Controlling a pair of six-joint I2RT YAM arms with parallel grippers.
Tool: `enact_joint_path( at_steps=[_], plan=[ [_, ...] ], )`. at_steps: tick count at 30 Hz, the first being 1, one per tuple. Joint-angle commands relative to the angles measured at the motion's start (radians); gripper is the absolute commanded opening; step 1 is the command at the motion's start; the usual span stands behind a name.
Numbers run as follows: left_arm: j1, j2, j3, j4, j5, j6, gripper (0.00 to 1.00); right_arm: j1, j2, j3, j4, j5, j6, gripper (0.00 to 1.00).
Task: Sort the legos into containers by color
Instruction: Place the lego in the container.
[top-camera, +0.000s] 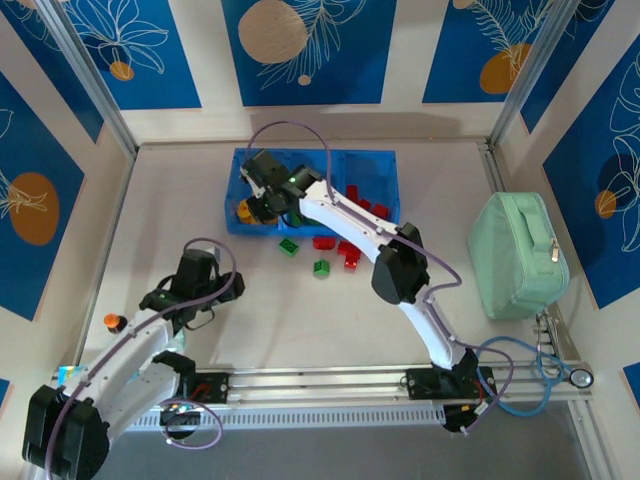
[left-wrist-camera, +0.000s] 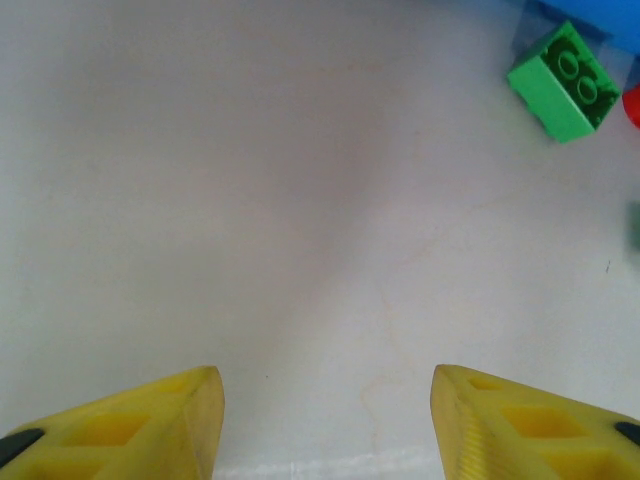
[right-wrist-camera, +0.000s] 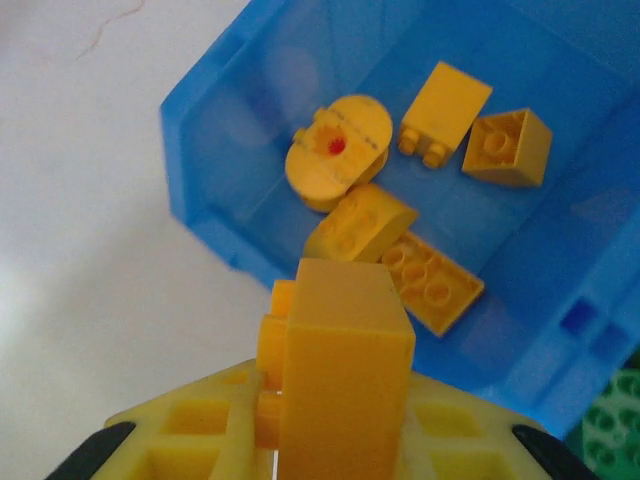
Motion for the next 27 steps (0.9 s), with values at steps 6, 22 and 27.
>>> enact_joint_path(
  at_steps=[6,22,27],
  plan=[
    [-0.076,-0.033,-0.038,-0.023,-0.023,-0.067,0.57,-0.044,0.157,0.229,-0.049,-0.025,-0.061,0.31],
    [-0.146,0.004,-0.007,-0.018,-0.076,-0.059,0.57,-0.057,0.103,0.247,-0.021,-0.006,-0.073,0.38],
    [-0.155,0.035,0.017,0.008,-0.059,-0.040,0.59,-0.058,0.020,0.157,-0.026,0.005,-0.053,0.43]
  ],
)
